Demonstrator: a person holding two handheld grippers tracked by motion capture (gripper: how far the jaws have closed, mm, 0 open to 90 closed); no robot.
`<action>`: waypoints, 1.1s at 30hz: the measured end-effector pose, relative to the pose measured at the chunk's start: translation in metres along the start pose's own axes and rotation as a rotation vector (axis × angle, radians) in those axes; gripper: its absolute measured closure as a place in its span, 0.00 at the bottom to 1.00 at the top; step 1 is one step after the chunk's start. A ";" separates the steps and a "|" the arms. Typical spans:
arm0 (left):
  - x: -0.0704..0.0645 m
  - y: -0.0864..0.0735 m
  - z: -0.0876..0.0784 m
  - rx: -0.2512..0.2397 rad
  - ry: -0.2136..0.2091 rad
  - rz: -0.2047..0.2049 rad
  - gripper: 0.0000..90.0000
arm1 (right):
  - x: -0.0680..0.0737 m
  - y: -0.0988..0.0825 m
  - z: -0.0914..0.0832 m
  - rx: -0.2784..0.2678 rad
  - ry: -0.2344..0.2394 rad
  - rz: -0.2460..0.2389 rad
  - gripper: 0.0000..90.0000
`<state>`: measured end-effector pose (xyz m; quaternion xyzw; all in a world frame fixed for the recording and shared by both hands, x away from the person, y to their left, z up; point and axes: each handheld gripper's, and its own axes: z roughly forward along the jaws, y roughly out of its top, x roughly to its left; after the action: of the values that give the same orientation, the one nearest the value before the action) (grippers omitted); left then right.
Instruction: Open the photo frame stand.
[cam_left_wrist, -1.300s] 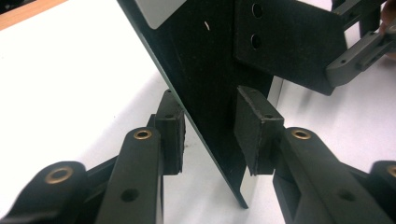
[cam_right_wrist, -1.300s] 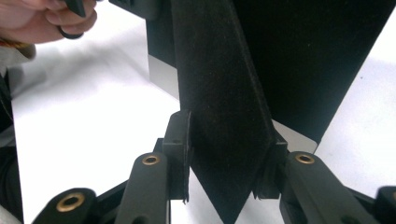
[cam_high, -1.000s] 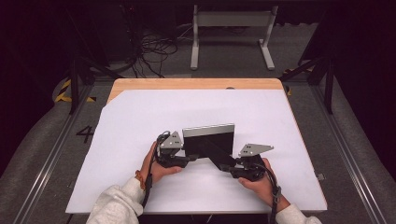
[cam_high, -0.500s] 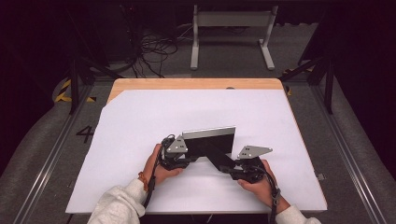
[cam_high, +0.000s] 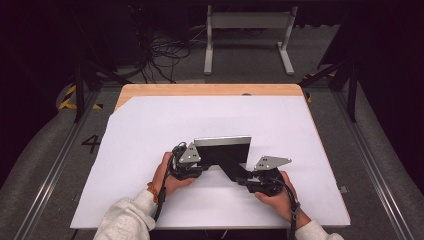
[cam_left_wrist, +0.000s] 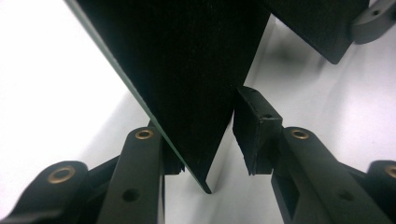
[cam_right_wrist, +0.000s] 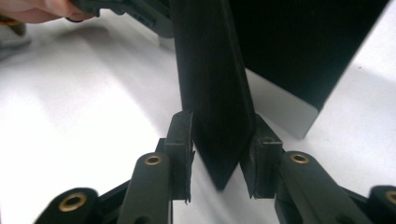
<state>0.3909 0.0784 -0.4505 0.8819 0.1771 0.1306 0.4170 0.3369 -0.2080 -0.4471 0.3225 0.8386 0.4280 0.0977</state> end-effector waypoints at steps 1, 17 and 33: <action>0.002 -0.001 -0.001 -0.002 -0.005 -0.006 0.73 | -0.001 0.000 -0.002 -0.003 -0.006 -0.002 0.74; 0.006 0.000 0.002 -0.006 0.029 0.015 0.74 | 0.000 0.004 -0.009 -0.041 -0.017 -0.021 0.85; 0.012 0.000 -0.022 -0.132 0.029 -0.008 0.73 | 0.000 0.002 -0.008 -0.018 -0.001 -0.020 0.88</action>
<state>0.3930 0.0984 -0.4359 0.8498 0.1775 0.1533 0.4721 0.3346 -0.2120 -0.4406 0.3136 0.8377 0.4345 0.1055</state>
